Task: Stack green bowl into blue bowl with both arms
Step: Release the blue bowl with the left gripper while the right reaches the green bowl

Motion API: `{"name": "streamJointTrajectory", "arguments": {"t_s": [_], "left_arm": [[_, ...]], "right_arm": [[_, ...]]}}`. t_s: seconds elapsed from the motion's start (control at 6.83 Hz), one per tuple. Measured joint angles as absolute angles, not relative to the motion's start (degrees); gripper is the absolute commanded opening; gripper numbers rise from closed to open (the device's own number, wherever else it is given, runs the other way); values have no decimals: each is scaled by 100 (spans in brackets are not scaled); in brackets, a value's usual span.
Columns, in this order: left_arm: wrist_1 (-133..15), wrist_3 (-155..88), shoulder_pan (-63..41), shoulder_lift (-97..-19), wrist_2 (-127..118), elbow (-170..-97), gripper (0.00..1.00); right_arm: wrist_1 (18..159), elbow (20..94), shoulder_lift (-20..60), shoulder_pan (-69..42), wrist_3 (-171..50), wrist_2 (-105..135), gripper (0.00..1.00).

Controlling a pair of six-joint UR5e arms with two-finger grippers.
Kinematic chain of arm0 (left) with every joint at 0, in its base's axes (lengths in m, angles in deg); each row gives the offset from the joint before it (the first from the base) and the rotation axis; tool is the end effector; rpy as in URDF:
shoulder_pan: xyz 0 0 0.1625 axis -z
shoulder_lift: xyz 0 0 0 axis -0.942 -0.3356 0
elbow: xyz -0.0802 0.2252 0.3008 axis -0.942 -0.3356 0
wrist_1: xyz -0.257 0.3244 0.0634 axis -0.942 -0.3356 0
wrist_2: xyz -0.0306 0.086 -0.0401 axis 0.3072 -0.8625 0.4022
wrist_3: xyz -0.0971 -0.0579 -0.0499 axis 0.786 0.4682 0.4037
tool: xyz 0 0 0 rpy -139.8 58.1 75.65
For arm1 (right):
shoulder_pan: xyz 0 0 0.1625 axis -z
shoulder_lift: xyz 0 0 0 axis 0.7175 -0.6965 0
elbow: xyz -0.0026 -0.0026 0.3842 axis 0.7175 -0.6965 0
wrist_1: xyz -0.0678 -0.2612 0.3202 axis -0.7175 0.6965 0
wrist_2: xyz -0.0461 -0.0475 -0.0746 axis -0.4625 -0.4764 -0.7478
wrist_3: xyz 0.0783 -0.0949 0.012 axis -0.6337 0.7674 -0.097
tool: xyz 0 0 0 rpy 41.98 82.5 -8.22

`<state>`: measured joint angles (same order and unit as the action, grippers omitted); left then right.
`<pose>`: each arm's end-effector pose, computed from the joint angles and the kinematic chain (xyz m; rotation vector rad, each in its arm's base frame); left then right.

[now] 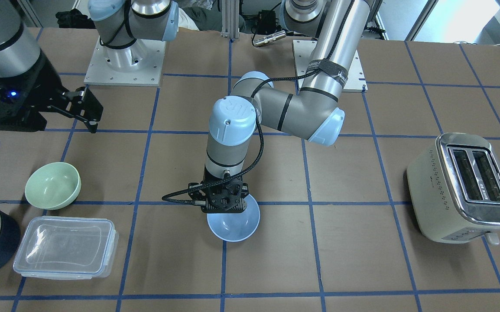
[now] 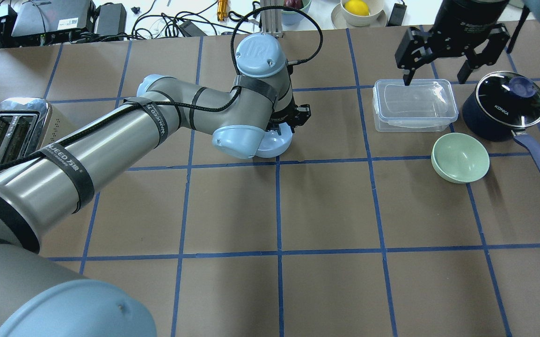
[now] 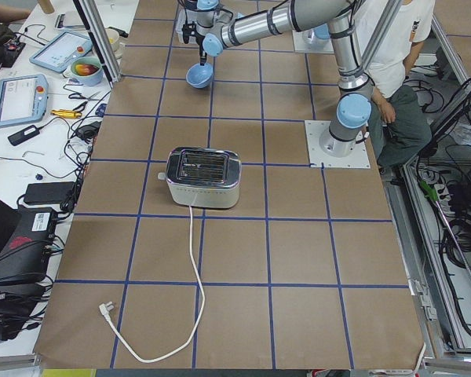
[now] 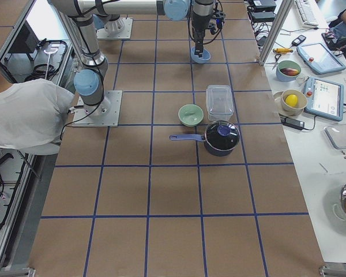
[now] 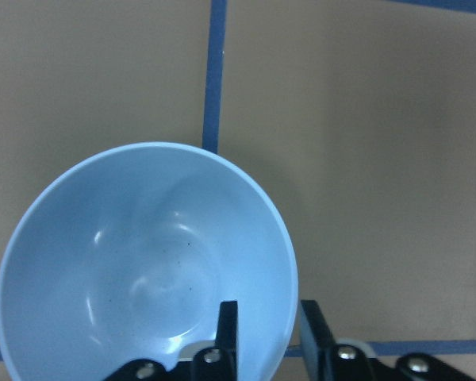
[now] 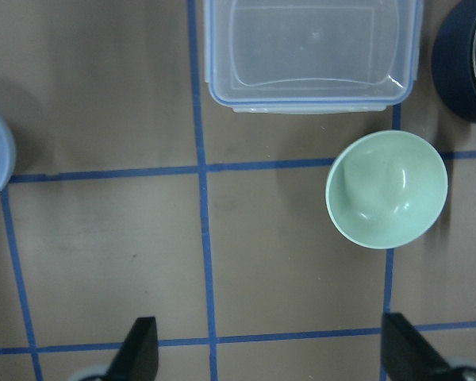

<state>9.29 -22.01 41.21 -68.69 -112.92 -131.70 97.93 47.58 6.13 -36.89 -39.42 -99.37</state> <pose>-0.3743 -0.5646 0.1999 0.1044 -2.9877 0.2683 0.0629 -0.5444 0.4139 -0.0812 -3.1289 -0.1165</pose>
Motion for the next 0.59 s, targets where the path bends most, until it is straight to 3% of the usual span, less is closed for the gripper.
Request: {"name": "streamJointTrajectory", "arguments": {"t_s": [0.44, 0.59], "left_arm": [[363, -2900, 3523, -6237, -11269, -13117, 100], [-321, -3571, 3108, -5884, -11267, -13041, 100]], "right_arm": [[10944, 6140, 766, -2397, -2601, -9949, 100], [11708, 6654, 859, -2046, -2116, -9925, 93]]}}
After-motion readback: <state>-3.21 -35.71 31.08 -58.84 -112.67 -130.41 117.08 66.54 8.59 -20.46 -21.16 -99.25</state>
